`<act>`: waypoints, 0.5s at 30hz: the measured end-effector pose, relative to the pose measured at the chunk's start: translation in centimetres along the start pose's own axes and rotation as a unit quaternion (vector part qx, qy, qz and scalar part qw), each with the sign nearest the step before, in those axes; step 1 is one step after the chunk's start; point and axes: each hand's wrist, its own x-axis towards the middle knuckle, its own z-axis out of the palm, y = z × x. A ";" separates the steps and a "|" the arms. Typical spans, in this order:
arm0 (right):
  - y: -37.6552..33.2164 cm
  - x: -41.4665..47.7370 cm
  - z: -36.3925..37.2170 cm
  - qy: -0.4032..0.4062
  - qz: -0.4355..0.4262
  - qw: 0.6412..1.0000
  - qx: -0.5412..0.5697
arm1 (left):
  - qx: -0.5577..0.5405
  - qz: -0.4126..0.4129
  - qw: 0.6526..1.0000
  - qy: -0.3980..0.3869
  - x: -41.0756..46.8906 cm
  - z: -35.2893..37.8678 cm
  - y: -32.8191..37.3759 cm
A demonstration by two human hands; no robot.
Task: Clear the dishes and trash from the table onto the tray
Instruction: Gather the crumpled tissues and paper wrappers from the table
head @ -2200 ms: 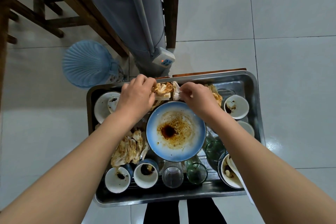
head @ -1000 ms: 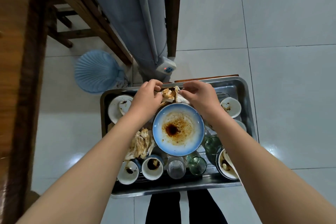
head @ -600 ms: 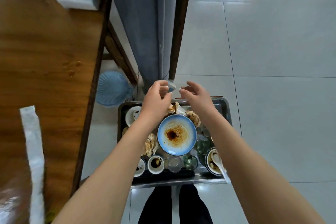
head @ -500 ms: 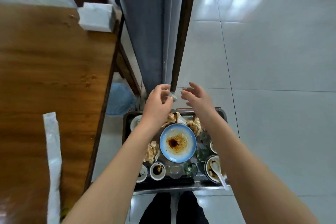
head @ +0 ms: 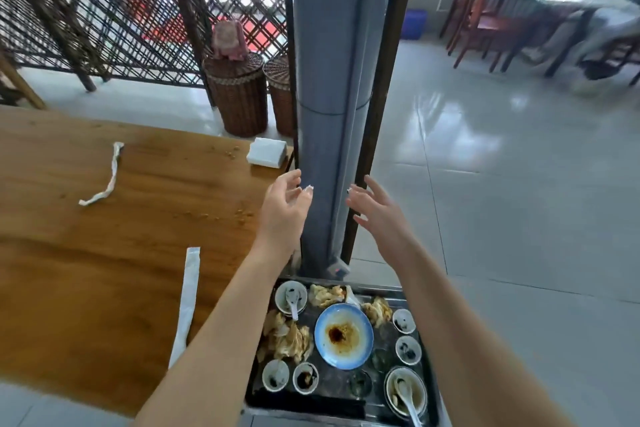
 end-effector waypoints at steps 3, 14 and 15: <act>-1.3 -4.4 -0.1 -0.013 -0.005 1.000 0.016 | -0.008 0.011 1.000 0.024 -4.2 -1.3 2.0; -4.6 -16.1 0.8 -0.033 -0.050 0.998 0.030 | -0.040 0.020 0.999 0.027 -16.4 -6.9 7.2; -5.3 -17.0 1.5 -0.039 -0.057 0.997 0.030 | -0.044 0.024 0.998 0.036 -17.0 -8.1 7.6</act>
